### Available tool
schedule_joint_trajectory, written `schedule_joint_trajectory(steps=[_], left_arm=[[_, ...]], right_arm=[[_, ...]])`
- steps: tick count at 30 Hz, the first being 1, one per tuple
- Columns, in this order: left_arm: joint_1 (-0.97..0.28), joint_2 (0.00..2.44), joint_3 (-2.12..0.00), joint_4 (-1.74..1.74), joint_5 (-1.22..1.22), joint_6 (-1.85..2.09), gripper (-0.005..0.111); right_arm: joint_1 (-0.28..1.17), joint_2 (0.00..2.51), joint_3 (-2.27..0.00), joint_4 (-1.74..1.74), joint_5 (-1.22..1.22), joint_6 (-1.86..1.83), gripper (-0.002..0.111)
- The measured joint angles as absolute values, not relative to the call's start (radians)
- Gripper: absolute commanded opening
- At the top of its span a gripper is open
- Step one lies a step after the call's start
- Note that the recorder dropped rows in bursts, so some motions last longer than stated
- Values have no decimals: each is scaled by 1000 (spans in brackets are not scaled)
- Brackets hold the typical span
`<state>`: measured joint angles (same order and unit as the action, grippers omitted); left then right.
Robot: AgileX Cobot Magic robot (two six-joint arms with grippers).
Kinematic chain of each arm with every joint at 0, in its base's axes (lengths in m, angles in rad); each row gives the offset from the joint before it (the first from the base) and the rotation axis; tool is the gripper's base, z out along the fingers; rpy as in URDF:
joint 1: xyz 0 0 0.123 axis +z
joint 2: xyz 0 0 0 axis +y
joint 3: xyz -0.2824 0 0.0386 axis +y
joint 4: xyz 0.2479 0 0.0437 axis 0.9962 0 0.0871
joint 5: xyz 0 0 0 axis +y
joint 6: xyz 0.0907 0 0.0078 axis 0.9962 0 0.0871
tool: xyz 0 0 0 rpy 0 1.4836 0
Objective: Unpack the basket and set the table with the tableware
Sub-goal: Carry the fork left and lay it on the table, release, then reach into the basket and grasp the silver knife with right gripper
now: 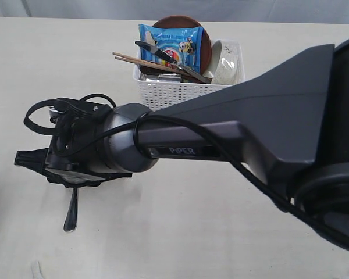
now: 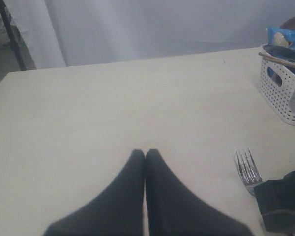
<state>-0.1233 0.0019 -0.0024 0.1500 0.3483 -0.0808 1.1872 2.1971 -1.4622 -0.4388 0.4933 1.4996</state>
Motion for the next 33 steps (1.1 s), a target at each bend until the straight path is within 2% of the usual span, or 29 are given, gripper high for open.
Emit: schedule_joint_trajectory(steps=[7,16,23,29,33], left_arm=[[-123,2,-2,150,348,-81,0],[-123,2,-2,150,348,-81,0],[-123,2,-2,150,348,-81,0],[-123,2,-2,150,348,-81,0],[-123,2,-2,150,348,-81,0]], right_arm=[[1187,2125,-1450,-502,547,1495,38],[1152,1797,-1450,-639,726,1202,38],[930,1665,-1450,-577,784,834,38],[694,1699,-1450,-322,738,383,38],[602,1763,-1450,-193,684,142,38]])
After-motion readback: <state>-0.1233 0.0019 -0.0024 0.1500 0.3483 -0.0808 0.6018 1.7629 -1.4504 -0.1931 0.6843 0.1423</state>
